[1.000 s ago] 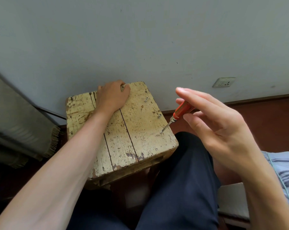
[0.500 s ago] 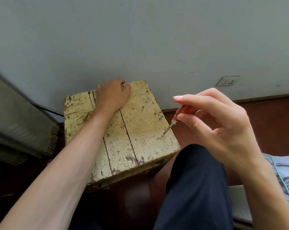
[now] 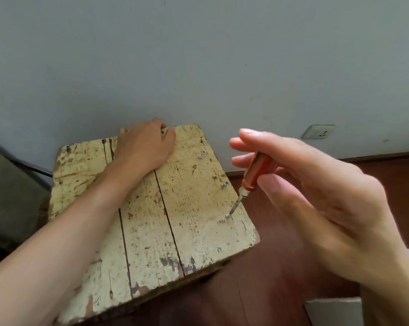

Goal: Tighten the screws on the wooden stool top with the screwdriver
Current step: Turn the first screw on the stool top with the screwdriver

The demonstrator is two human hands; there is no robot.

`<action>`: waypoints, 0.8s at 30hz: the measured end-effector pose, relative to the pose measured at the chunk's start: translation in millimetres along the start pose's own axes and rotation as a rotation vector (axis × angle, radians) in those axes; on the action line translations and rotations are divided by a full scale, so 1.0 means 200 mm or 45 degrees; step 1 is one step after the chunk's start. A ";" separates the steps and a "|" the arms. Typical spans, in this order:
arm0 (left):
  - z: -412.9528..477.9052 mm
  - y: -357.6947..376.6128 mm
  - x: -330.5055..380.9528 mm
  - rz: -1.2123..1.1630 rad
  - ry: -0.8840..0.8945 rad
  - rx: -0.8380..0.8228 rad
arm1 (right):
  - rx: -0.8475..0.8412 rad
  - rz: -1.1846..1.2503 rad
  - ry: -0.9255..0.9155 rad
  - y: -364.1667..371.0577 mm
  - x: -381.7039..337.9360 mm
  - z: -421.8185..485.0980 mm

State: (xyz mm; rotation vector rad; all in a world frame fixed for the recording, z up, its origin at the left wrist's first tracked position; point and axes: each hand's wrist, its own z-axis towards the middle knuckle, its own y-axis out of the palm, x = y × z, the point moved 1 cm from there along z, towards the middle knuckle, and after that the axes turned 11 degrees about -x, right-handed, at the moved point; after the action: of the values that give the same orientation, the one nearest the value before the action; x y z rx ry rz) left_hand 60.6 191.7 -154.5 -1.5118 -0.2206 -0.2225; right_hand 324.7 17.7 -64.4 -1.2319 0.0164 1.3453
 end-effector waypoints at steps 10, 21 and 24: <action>-0.04 -0.06 0.03 -0.014 0.045 -0.062 | 0.237 0.052 0.026 0.02 -0.06 0.02; -0.02 -0.06 0.00 -0.030 0.062 -0.096 | 0.613 -0.066 0.009 0.12 -0.03 0.00; -0.02 -0.05 0.00 -0.013 0.059 -0.102 | 0.568 -0.147 0.004 0.12 -0.04 -0.01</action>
State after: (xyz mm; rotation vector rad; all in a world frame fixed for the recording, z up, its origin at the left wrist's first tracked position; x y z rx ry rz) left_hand 57.8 186.4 -144.7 -1.5838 -0.1845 -0.2767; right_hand 305.8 5.4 -75.7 -0.8438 0.2325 1.1605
